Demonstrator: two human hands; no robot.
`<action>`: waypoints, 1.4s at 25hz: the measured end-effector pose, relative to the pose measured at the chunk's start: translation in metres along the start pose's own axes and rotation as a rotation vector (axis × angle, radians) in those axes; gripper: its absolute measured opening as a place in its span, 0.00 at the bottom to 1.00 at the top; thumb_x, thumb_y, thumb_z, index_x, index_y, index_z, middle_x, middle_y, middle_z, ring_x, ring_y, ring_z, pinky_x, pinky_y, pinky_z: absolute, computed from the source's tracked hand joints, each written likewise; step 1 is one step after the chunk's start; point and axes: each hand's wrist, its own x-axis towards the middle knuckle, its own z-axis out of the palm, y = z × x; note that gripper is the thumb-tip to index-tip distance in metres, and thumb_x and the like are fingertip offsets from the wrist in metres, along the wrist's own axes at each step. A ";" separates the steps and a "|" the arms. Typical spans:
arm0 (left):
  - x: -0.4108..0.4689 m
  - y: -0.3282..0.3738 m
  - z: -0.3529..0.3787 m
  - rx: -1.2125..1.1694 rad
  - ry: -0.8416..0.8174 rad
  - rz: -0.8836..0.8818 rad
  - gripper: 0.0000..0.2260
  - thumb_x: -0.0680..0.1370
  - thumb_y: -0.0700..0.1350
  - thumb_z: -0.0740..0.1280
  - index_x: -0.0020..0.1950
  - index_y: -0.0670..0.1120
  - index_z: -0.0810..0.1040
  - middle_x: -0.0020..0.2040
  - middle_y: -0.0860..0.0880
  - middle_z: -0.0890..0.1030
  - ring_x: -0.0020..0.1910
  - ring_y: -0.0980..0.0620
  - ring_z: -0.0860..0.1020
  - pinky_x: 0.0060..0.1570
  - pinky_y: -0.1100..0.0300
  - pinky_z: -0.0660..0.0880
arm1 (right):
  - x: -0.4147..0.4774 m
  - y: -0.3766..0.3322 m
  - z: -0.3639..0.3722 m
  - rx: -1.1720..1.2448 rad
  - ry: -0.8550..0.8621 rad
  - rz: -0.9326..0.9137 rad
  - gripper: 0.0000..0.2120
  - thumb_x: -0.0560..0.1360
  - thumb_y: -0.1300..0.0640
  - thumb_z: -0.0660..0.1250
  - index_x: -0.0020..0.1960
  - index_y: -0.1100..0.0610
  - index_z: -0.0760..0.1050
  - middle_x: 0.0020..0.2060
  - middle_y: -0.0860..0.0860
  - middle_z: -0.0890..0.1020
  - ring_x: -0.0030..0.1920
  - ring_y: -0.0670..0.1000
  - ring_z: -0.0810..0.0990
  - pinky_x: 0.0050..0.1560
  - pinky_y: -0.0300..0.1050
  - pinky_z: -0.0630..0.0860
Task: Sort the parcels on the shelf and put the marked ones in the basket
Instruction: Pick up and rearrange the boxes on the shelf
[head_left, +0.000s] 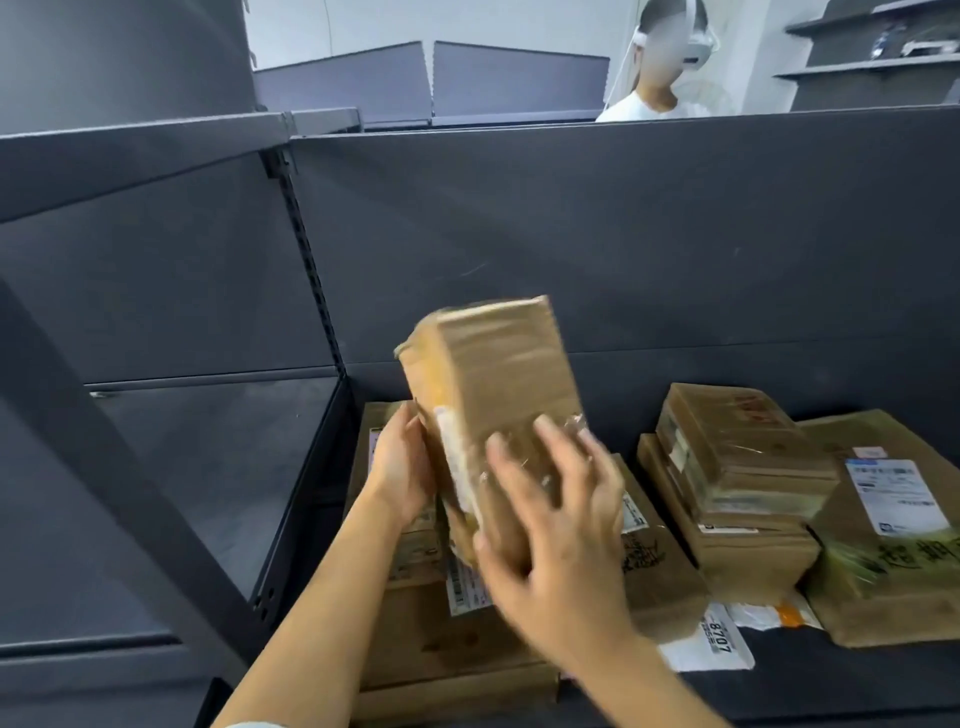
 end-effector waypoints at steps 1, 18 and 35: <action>-0.004 0.004 0.000 0.072 0.011 0.031 0.25 0.82 0.56 0.48 0.58 0.44 0.81 0.56 0.41 0.82 0.57 0.43 0.80 0.59 0.48 0.74 | 0.016 0.013 -0.005 0.190 0.004 0.143 0.33 0.68 0.47 0.68 0.70 0.36 0.62 0.72 0.47 0.58 0.71 0.51 0.54 0.66 0.52 0.61; -0.030 -0.058 -0.023 1.261 0.341 0.203 0.24 0.78 0.55 0.60 0.72 0.49 0.64 0.73 0.47 0.66 0.71 0.47 0.62 0.69 0.52 0.61 | -0.010 0.141 0.036 1.120 0.002 1.184 0.22 0.74 0.61 0.65 0.65 0.45 0.73 0.44 0.48 0.86 0.43 0.50 0.85 0.37 0.44 0.78; -0.033 -0.056 -0.095 1.622 0.259 0.046 0.40 0.71 0.67 0.63 0.76 0.57 0.48 0.78 0.56 0.39 0.77 0.43 0.41 0.69 0.44 0.63 | -0.017 0.125 0.127 0.913 -0.318 1.050 0.25 0.78 0.47 0.61 0.73 0.45 0.62 0.72 0.47 0.67 0.71 0.53 0.66 0.68 0.50 0.65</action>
